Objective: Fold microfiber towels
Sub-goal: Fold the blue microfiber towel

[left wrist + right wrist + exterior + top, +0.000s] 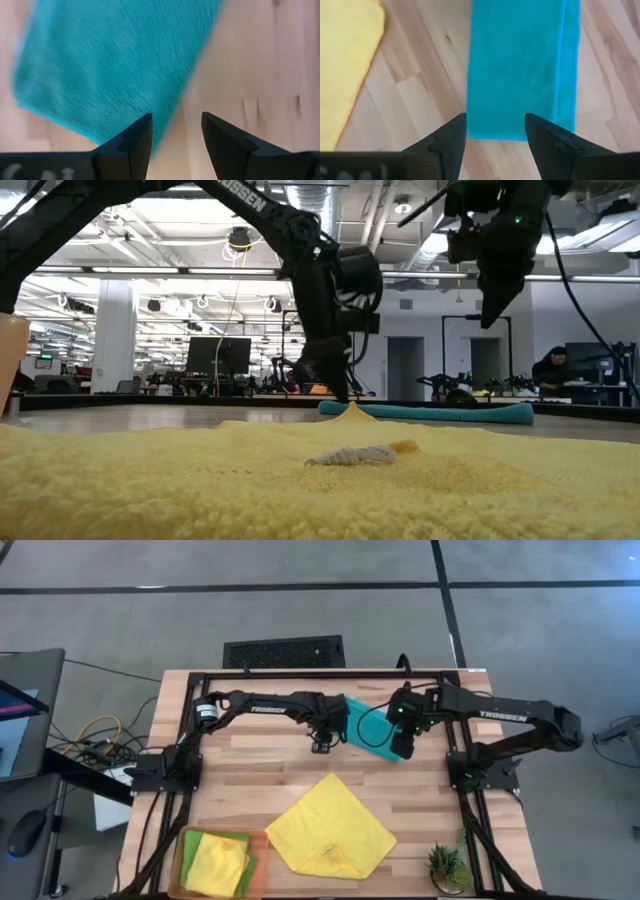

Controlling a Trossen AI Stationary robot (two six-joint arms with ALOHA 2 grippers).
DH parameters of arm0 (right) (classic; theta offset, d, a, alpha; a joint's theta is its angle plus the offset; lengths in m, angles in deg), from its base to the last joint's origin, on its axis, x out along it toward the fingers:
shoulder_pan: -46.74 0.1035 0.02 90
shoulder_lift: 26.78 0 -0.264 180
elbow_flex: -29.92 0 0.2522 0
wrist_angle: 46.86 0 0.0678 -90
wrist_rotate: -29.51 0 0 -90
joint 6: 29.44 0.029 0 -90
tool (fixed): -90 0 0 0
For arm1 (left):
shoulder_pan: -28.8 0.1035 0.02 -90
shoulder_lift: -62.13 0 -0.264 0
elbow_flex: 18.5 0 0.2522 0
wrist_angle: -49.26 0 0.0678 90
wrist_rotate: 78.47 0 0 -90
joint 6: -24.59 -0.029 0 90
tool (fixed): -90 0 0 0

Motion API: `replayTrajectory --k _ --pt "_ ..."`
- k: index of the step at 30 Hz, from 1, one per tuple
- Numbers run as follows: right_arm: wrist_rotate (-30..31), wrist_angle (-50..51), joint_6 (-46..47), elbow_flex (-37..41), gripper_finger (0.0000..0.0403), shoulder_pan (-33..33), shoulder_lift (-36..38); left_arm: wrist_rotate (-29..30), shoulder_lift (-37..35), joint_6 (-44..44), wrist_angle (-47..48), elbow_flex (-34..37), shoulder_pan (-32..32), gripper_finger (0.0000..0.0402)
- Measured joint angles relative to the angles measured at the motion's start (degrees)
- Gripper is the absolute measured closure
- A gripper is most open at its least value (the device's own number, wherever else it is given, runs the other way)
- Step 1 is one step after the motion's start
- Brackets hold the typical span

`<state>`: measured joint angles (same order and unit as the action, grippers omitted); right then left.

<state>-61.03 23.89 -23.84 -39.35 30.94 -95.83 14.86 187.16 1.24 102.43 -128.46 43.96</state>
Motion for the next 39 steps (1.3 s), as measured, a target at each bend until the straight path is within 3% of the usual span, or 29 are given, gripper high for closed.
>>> replayTrajectory --k 13,20,33,39 --pt "0.01 -0.28 0.44 0.02 0.0180 1.54 -0.85 8.37 1.62 0.28 -3.13 0.06 -0.27 0.0239" --pt "0.03 -0.48 0.44 0.00 0.0179 1.52 -1.17 4.40 1.62 0.22 -2.37 0.06 -0.13 0.0239" --pt "0.07 -0.48 0.53 0.00 0.0181 1.45 -1.13 5.12 1.53 2.39 -4.39 2.51 1.37 0.0239" --pt "0.07 -0.41 0.50 0.00 0.0181 1.45 -1.13 2.66 1.53 4.29 -4.15 2.51 2.45 0.0289"
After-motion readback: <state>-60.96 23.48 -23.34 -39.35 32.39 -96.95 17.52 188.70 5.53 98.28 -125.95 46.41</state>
